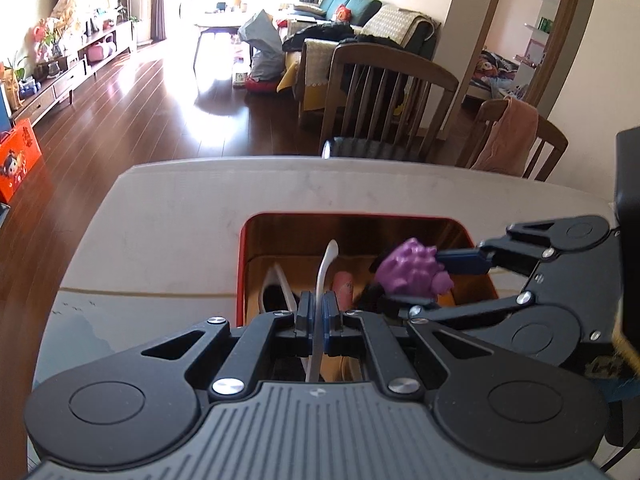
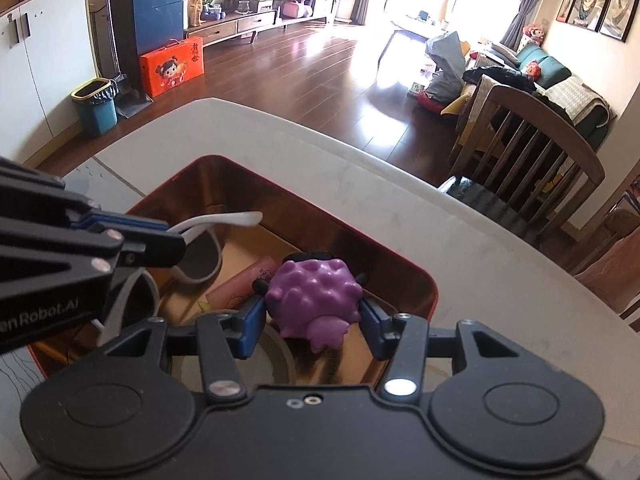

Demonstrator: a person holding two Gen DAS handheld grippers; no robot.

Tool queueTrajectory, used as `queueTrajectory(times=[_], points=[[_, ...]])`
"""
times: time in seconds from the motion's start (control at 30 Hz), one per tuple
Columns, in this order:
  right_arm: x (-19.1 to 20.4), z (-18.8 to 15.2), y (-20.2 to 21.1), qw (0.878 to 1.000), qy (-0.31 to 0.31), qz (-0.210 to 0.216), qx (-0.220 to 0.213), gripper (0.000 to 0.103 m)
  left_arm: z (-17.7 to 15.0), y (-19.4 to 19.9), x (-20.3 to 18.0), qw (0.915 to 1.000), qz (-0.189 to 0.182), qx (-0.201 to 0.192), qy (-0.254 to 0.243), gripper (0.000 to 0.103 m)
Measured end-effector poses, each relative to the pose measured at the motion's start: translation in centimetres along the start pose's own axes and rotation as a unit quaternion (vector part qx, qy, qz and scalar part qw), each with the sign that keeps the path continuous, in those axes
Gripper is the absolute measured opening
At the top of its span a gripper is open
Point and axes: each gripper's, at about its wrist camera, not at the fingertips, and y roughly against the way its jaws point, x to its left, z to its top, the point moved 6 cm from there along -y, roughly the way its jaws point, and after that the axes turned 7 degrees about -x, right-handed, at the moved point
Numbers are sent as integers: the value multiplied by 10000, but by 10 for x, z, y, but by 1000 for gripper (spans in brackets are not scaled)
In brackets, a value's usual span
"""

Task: Organize rigid objects
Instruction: 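Carry the sunglasses and purple toy into the red tin box and release both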

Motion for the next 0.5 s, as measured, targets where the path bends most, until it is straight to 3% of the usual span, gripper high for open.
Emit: queueTrajectory(times=[0.33, 0.5], points=[[0, -1, 4, 10000, -84, -9, -35, 51, -14, -14, 5, 9990, 95, 419, 78, 4], [-1, -1, 9, 9999, -117, 12, -28, 57, -18, -13, 8, 9985, 109, 510, 163, 4]])
